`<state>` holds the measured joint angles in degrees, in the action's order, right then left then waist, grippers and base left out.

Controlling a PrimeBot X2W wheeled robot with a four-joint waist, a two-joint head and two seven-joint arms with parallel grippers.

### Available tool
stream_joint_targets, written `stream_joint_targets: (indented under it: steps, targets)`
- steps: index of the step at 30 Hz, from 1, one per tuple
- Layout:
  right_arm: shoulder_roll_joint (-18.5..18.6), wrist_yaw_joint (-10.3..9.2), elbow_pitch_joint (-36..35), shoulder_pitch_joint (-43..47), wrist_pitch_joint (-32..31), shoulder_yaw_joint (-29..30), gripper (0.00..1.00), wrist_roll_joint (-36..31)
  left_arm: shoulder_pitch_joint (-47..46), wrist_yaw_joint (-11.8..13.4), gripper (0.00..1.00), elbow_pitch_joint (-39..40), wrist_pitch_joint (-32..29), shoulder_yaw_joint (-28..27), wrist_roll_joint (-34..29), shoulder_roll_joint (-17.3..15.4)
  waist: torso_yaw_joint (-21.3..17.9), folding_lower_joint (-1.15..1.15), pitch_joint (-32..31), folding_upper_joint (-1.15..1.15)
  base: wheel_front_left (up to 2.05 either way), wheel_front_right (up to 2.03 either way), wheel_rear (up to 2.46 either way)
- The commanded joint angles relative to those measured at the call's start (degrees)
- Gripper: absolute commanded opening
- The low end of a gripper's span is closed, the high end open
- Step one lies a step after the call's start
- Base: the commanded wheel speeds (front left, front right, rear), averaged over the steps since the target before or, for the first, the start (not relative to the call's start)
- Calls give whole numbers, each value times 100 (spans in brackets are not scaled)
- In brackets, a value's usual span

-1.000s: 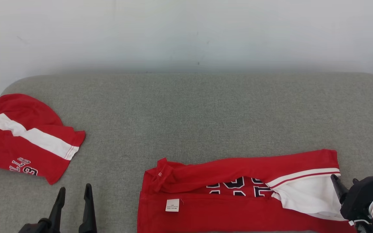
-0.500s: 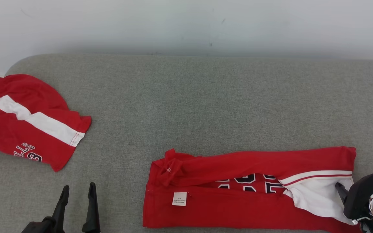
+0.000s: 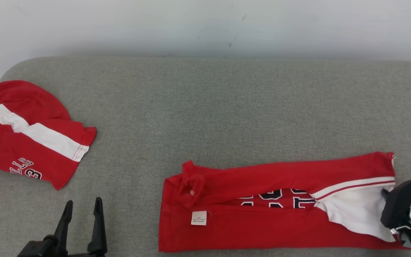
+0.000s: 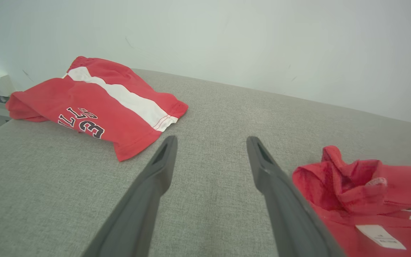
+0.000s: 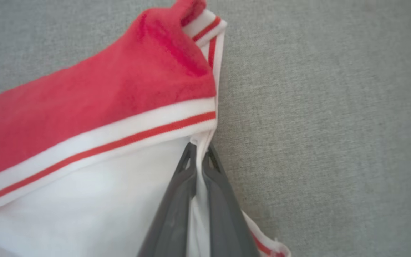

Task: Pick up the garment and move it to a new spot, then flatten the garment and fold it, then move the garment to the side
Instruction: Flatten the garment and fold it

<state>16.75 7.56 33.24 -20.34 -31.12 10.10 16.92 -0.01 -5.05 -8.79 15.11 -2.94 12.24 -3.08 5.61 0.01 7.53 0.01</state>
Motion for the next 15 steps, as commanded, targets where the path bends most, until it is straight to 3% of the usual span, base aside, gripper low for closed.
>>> stream_joint_targets:
  steps: [1,15]
  targets:
    - [89,-16,-24,-70,61,71,0,-39,-35,2,100,-19,3,-35,-41,1,-44,-1,-32,-1,0,0,0]
    - [442,-16,-608,296,-42,1164,0,-767,26,-16,100,-50,3,-55,-27,16,-323,-1,-199,-1,0,0,0]
